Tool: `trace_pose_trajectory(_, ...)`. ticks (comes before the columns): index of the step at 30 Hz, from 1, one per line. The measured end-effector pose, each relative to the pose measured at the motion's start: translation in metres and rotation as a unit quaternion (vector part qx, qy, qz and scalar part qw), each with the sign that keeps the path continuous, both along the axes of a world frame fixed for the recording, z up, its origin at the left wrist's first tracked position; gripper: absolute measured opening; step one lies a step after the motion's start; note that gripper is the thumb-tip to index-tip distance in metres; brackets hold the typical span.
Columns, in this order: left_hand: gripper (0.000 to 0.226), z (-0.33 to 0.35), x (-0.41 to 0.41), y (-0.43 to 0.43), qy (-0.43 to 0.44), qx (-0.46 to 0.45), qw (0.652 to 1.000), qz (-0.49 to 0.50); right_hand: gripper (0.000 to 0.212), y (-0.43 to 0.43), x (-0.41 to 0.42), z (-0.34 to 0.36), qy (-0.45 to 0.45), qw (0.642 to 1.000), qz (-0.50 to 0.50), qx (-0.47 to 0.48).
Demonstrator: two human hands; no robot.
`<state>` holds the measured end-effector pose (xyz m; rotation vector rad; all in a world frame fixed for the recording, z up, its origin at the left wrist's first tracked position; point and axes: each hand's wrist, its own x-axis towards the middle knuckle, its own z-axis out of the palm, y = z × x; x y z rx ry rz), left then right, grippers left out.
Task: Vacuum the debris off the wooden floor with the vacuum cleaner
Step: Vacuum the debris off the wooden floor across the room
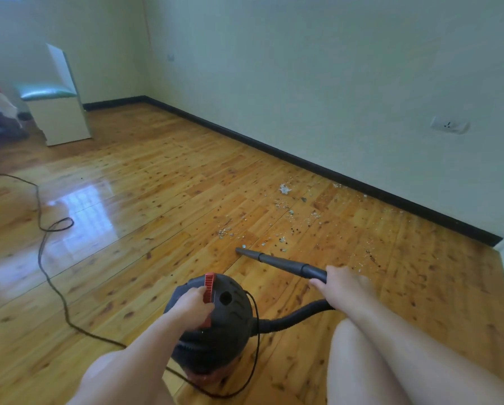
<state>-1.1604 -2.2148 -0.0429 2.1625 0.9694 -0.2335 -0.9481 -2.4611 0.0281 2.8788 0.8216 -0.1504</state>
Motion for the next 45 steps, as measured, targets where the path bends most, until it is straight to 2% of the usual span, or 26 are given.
trace_pose_trajectory(3,0.028,0.005,-0.006,-0.017,-0.008,-0.013,1.000,-0.007,0.048,0.002,-0.012,0.000,-0.021,1.000,-0.007,-0.012)
trace_pose_trajectory(10,0.061,0.000,0.005,-0.046,0.040,0.055,0.997,-0.045,0.047,-0.036,-0.007,-0.024,0.000,0.999,-0.022,0.032)
trace_pose_trajectory(14,0.059,-0.004,0.013,-0.050,0.097,0.077,0.991,-0.057,0.047,-0.037,0.006,-0.026,0.008,0.999,-0.038,0.024)
trace_pose_trajectory(19,0.077,-0.010,0.022,-0.047,0.166,0.084,0.978,-0.098,0.046,-0.034,0.020,-0.033,0.019,0.998,-0.045,0.044)
trace_pose_trajectory(31,0.089,-0.023,0.036,-0.052,0.182,0.108,0.965,-0.155,0.043,-0.004,0.032,-0.040,0.064,0.995,0.033,0.068)
trace_pose_trajectory(35,0.087,-0.022,0.036,-0.054,0.156,0.104,0.973,-0.134,0.045,0.010,0.029,-0.041,0.056,0.995,0.045,0.063)
trace_pose_trajectory(41,0.072,-0.018,0.038,-0.051,-0.005,0.062,0.998,0.012,0.041,0.027,0.022,-0.045,0.080,0.993,0.047,0.070)
trace_pose_trajectory(45,0.064,-0.017,0.043,-0.046,-0.046,0.069,0.995,0.059,0.040,0.033,0.022,-0.047,0.092,0.991,0.056,0.076)
